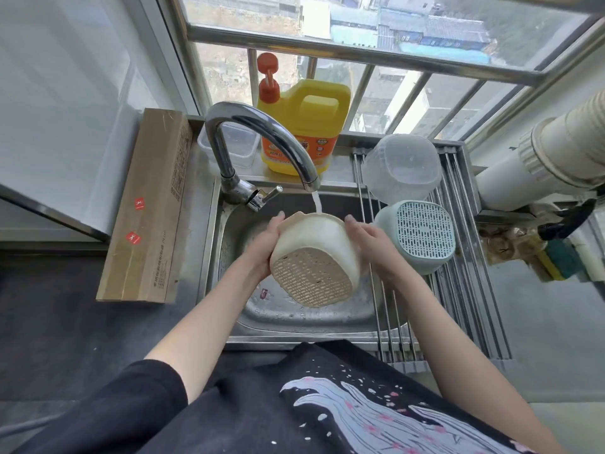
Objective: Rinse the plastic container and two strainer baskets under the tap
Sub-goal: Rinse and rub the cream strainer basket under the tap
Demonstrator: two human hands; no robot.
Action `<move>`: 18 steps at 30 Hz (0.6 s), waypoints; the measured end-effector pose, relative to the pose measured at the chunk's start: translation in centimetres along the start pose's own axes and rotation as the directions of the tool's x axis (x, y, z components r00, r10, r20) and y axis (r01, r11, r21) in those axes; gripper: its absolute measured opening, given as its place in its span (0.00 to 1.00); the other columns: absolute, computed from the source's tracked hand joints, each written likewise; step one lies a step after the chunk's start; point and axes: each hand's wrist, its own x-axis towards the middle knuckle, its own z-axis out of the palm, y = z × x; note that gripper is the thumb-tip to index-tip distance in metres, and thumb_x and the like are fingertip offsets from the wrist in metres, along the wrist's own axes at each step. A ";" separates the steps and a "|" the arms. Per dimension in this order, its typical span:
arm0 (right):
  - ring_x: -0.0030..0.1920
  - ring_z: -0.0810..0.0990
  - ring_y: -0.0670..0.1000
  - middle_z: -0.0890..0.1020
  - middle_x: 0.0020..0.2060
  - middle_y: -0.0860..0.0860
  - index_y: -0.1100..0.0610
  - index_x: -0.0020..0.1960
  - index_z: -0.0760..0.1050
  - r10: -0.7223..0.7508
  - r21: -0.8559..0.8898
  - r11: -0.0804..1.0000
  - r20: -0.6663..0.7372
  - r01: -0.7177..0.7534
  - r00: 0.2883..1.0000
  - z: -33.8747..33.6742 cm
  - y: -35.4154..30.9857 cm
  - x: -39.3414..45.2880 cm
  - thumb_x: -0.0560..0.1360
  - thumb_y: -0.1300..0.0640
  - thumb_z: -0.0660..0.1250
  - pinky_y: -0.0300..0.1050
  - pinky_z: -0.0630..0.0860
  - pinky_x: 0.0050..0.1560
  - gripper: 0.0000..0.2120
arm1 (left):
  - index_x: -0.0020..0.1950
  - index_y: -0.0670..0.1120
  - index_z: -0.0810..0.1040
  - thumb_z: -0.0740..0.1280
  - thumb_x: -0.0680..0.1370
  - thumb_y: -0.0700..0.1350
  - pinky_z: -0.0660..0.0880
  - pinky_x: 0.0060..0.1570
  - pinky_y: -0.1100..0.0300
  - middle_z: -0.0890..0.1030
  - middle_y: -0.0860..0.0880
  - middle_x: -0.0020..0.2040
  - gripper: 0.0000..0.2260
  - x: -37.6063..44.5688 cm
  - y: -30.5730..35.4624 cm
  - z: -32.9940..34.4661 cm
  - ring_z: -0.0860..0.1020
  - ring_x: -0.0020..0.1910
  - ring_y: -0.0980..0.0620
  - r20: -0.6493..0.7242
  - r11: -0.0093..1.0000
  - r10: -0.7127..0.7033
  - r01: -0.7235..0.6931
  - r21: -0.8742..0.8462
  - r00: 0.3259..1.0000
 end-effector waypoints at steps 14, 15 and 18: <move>0.37 0.84 0.50 0.83 0.39 0.55 0.61 0.49 0.75 0.210 0.702 0.705 -0.072 -0.100 0.975 2.6 -0.1 1.0 0.81 0.53 0.59 0.44 0.81 0.33 0.12 | 0.65 0.50 0.72 0.56 0.80 0.59 0.77 0.49 0.45 0.73 0.43 0.55 0.19 -1.6 -0.4 -0.2 0.74 0.49 0.46 0.192 0.975 -0.182 0.151 0.166 0.964; 0.37 0.85 0.50 0.84 0.39 0.54 0.61 0.51 0.75 0.219 0.741 0.662 -0.047 -0.113 0.975 2.7 -0.2 1.1 0.81 0.52 0.60 0.44 0.81 0.33 0.12 | 0.61 0.49 0.73 0.57 0.80 0.57 0.78 0.45 0.48 0.73 0.43 0.52 0.16 -2.0 -0.6 0.0 0.74 0.46 0.46 0.195 0.973 -0.186 0.152 0.176 0.963; 0.38 0.85 0.50 0.85 0.38 0.53 0.60 0.52 0.75 0.242 0.804 0.576 0.004 -0.147 0.970 3.0 -0.6 1.3 0.80 0.51 0.60 0.44 0.82 0.35 0.12 | 0.51 0.50 0.73 0.58 0.80 0.54 0.76 0.45 0.48 0.73 0.44 0.48 0.10 -2.9 -0.5 0.7 0.73 0.44 0.46 0.151 0.966 -0.216 0.188 0.180 0.965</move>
